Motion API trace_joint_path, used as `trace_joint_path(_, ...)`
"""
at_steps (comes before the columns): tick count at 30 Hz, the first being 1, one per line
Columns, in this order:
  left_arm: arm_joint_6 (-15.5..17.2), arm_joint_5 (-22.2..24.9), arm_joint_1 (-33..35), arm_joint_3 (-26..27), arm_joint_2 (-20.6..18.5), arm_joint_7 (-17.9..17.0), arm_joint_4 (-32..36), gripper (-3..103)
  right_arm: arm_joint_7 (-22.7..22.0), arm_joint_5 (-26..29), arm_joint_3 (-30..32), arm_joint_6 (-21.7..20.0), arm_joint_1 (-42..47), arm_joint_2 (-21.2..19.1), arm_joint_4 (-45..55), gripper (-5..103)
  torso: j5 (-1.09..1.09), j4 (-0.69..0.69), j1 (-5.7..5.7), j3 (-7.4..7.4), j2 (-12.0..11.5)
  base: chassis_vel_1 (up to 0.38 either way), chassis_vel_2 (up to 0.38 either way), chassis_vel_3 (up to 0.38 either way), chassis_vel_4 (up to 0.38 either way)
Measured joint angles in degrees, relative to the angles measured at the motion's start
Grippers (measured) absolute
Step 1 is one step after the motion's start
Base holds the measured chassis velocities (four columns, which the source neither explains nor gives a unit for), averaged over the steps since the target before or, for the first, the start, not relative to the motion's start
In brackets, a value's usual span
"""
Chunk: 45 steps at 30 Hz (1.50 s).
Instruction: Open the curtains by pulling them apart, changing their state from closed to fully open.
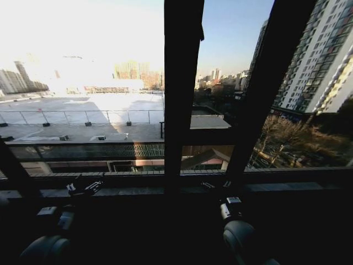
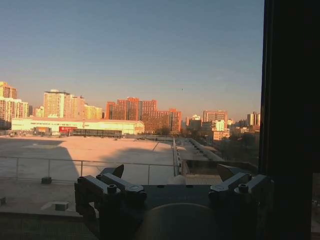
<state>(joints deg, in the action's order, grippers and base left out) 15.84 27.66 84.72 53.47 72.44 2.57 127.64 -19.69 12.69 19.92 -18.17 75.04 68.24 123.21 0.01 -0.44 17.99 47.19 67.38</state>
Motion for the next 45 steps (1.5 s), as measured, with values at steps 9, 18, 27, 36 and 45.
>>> trace_joint_path(9, -0.15, 0.28, -0.23, 0.26, -0.44, -0.01, 0.05, 100, -0.27, -0.15, 0.14, -0.1, 0.01, -0.07, -0.29, 100, 0.03, -0.02, 0.01, 0.0, -0.01, -0.166, -0.441, 0.165, 0.44)
trace_joint_path(18, -0.3, 0.35, -0.96, -0.69, -0.94, -0.08, -1.12, 100, -0.35, -0.19, 0.75, -0.15, 0.01, 0.7, -0.95, 100, -0.05, 0.01, 0.02, 0.0, 0.0, -0.074, -0.375, 0.077, 0.376)
trace_joint_path(27, -0.2, 0.26, -1.58, -1.41, -0.86, -0.06, -1.51, 100, -0.52, -0.17, 1.04, -0.11, -0.22, 0.55, -1.16, 100, -0.03, 0.01, 0.0, 0.0, 0.0, -0.097, -0.405, 0.081, 0.399)
trace_joint_path(36, -0.32, 0.23, -1.54, -1.39, -0.48, -0.06, -1.82, 100, -0.59, -0.14, 1.01, -0.06, -0.21, 0.41, -1.23, 100, 0.01, -0.01, 0.0, 0.0, 0.0, -0.043, -0.382, 0.053, 0.387)
trace_joint_path(45, -0.38, 0.22, -1.62, -1.41, -0.53, -0.06, -1.78, 100, -0.76, -0.12, 1.16, 0.06, -0.13, 0.43, -1.11, 100, -0.02, 0.0, 0.0, 0.0, 0.0, -0.003, -0.357, 0.009, 0.366)
